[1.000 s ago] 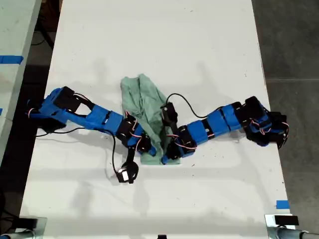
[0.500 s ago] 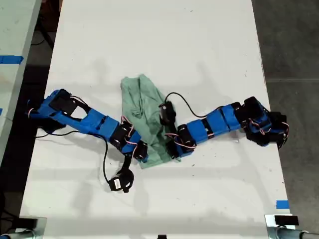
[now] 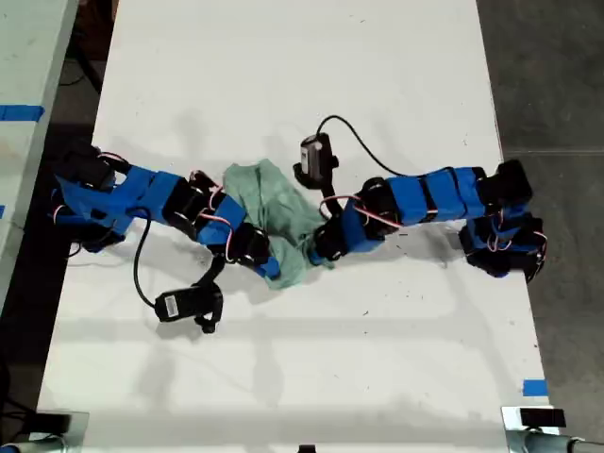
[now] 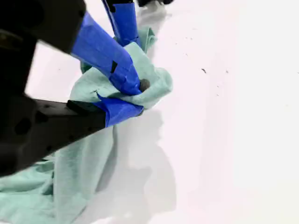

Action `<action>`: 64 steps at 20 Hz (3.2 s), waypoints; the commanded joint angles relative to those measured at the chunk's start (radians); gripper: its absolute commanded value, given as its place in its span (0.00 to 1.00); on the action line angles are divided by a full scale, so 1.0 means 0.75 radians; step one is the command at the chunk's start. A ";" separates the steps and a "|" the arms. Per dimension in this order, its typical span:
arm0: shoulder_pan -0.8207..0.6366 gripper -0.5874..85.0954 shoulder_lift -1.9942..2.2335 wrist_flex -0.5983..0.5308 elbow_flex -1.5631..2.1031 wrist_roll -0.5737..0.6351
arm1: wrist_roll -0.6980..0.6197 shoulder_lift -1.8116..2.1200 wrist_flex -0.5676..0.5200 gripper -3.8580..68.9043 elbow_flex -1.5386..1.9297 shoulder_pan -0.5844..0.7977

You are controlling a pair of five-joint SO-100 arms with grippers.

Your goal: Fold t shirt

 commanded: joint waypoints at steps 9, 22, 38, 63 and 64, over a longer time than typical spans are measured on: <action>-0.765 0.00 0.374 0.323 0.593 0.190 | -0.571 -0.088 -0.340 0.06 -0.031 0.585; -0.800 0.23 -0.348 0.335 0.340 0.395 | -0.704 -0.378 -0.299 0.55 -0.117 0.636; -0.575 0.13 1.636 0.327 1.197 0.096 | -0.123 1.266 0.250 0.37 1.080 0.550; -0.430 0.14 2.843 -0.405 3.013 -0.055 | -0.125 2.853 -0.223 0.22 2.947 0.123; -0.415 0.13 2.847 -0.405 3.013 -0.051 | -0.123 2.853 -0.223 0.22 2.947 0.127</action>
